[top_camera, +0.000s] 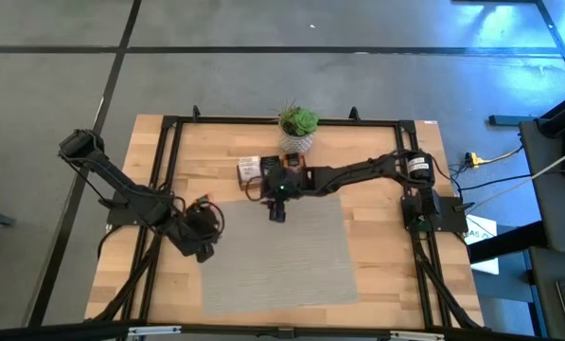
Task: Pick & Place Tea
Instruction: Put the orange tea bag into the right section of the wooden organizer
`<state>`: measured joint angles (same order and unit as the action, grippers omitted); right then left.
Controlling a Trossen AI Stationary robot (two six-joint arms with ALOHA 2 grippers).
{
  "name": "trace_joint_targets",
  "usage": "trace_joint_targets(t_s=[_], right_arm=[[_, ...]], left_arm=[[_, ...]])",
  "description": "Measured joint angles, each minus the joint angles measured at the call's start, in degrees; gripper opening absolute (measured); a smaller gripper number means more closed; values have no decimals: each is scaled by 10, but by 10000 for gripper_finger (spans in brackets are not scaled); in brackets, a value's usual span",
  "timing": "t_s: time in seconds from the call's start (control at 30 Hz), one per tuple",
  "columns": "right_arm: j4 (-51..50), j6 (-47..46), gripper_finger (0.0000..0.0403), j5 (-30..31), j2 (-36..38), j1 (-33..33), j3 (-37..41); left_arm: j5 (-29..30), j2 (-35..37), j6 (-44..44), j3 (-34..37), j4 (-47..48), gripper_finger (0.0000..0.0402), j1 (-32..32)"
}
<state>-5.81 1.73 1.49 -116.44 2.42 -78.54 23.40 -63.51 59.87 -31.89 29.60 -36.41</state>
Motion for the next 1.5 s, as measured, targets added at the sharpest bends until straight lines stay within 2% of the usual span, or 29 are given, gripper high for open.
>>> trace_joint_targets(t_s=[0.17, 0.4, 0.53, 0.8, 0.93, 1.1, 1.37, 1.5], right_arm=[[103, 1, 194, -2, 0, -30, 0], [216, 52, 194, -2, 0, -60, 0], [240, 62, 194, -1, 0, -70, 0], [340, 45, 194, -2, -52, -73, 0], [375, 16, 194, -2, -85, -72, -2], [334, 0, 194, -33, -146, -68, -90], [109, 9, 194, -46, -262, -56, -317], [45, 30, 194, -46, -311, -51, -405]], left_arm=[[-11, 0, 158, 0, 108, 72, -3], [-25, 0, 140, 0, 178, 72, -42], [-25, 0, 196, 0, 218, 72, -75], [8, 0, 399, 34, 217, 72, -159], [2, 0, 442, 52, 203, 72, -182], [14, 0, 444, 74, 179, 72, -188], [26, 0, 444, 82, 165, 72, -178], [26, 0, 444, 82, 165, 72, -178]])
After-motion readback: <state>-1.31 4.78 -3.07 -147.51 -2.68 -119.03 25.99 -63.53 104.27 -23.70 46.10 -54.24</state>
